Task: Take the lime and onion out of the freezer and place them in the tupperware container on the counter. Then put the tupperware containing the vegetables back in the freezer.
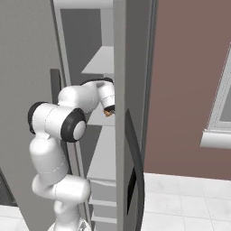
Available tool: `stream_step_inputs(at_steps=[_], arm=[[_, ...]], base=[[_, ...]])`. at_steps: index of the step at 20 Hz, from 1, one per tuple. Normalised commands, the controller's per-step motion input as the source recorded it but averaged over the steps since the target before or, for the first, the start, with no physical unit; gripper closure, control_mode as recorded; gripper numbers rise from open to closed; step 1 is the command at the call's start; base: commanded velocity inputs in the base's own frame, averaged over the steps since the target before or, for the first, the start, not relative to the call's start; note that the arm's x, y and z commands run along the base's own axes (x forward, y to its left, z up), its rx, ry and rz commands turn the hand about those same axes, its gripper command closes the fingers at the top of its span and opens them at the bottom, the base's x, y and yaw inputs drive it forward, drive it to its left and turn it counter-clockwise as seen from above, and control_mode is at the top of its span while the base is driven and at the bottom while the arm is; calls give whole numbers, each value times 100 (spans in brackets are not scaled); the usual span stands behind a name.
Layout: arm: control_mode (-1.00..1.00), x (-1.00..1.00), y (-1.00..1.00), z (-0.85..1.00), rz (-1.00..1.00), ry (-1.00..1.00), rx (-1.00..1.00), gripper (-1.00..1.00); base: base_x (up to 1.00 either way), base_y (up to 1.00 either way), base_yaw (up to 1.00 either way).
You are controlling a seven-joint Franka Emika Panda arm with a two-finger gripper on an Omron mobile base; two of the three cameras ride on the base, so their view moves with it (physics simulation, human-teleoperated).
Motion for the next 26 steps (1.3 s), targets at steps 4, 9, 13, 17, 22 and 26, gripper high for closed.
stream_step_inputs(at_steps=[4,9,13,17,22,26], arm=[[-100,-24,17,-26,5,2,0,100],[-100,-7,0,-15,1,1,0,100],[-100,-18,-18,-8,0,-5,-2,100],[-100,-88,-4,-1,-1,-29,-10,100],[-100,-99,0,10,-6,-21,-6,100],[-100,-86,6,60,-5,-9,-9,100]], base=[[0,0,0],[0,0,0],[0,0,0],[0,0,0],[0,0,0],[0,0,0]])
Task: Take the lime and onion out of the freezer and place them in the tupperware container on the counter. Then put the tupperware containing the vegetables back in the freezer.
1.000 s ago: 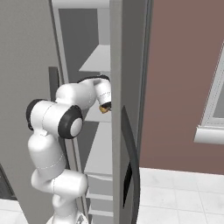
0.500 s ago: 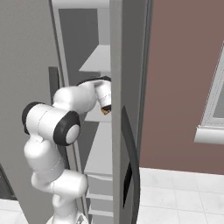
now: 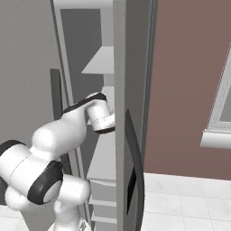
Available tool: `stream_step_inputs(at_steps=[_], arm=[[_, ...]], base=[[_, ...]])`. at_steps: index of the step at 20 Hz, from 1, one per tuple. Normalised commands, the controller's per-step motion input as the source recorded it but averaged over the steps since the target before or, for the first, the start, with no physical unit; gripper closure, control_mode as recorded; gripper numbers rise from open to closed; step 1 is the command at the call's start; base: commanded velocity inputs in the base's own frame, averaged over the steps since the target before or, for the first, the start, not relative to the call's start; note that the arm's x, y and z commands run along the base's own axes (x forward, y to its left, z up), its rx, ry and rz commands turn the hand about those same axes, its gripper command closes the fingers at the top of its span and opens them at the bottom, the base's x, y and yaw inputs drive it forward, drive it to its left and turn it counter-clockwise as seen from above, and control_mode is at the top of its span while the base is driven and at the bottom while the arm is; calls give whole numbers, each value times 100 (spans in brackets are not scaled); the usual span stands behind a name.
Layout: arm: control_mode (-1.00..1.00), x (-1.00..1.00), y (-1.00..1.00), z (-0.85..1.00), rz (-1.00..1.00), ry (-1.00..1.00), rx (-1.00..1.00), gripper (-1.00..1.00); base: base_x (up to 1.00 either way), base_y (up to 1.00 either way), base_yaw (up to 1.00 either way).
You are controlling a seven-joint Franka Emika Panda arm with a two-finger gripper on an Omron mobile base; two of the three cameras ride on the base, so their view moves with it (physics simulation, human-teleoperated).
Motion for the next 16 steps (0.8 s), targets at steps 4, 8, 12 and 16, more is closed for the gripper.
stream_step_inputs(at_steps=[4,8,12,16], arm=[[-100,-52,18,92,-1,0,-15,100],[-100,-54,15,82,0,0,-20,100],[-100,-65,5,72,-1,2,-21,100],[-100,-73,0,73,-2,3,-18,100]], base=[[0,0,0],[0,0,0],[0,0,0],[0,0,0]])
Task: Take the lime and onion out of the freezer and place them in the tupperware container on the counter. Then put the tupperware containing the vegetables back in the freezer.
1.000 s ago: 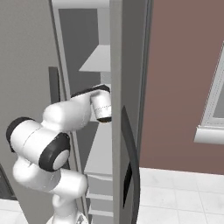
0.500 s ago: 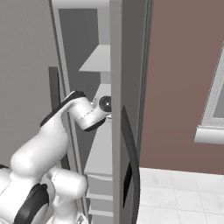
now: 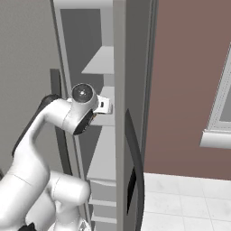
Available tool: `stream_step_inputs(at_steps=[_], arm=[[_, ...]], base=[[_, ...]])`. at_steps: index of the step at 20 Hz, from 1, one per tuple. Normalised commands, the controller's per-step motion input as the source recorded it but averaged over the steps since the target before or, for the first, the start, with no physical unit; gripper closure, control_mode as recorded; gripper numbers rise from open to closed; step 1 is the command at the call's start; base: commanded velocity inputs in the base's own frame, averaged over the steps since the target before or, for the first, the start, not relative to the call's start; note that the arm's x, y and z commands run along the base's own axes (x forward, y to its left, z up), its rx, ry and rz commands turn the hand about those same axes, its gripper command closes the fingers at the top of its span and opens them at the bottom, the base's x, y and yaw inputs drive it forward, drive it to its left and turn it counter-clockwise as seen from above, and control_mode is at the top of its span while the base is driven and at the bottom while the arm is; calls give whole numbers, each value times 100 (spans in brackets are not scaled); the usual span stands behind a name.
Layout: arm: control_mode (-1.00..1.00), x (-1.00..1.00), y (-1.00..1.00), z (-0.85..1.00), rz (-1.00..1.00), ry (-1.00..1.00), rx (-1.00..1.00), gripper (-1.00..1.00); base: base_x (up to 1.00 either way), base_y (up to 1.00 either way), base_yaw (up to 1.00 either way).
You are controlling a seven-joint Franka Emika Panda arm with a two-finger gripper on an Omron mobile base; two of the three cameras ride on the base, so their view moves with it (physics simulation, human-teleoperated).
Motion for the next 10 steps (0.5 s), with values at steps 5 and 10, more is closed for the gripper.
stream_step_inputs(at_steps=[5,10], arm=[[-100,-59,0,92,-2,6,-12,100],[-100,-63,5,92,-2,9,-13,100]], base=[[0,0,0],[0,0,0]])
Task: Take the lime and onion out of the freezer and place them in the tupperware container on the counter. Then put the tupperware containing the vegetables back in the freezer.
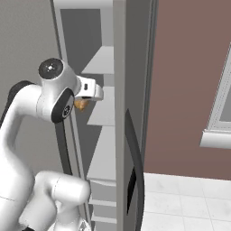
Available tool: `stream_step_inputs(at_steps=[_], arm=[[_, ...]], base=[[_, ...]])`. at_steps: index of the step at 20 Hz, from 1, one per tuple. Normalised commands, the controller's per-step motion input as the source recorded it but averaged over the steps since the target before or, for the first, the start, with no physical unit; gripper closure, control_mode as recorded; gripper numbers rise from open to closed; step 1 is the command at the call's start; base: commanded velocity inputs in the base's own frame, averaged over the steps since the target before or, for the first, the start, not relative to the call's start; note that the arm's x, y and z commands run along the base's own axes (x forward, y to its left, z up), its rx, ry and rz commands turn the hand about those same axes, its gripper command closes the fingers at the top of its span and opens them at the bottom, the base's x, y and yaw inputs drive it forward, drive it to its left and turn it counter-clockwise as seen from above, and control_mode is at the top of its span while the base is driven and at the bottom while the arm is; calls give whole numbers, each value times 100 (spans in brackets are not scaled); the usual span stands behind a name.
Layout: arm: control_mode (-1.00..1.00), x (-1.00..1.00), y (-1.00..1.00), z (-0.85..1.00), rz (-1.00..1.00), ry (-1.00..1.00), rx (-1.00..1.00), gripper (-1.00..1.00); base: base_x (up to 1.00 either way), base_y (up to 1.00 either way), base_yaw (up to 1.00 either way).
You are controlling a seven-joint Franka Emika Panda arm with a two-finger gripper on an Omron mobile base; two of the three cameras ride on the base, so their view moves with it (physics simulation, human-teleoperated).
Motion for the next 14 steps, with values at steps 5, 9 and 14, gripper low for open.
stream_step_inputs(at_steps=[5,9,14], arm=[[-100,-69,20,72,-2,11,-16,100],[-100,-59,49,36,0,3,-16,100],[-100,-55,62,4,0,0,-16,100]], base=[[0,0,0],[0,0,0],[0,0,0]])
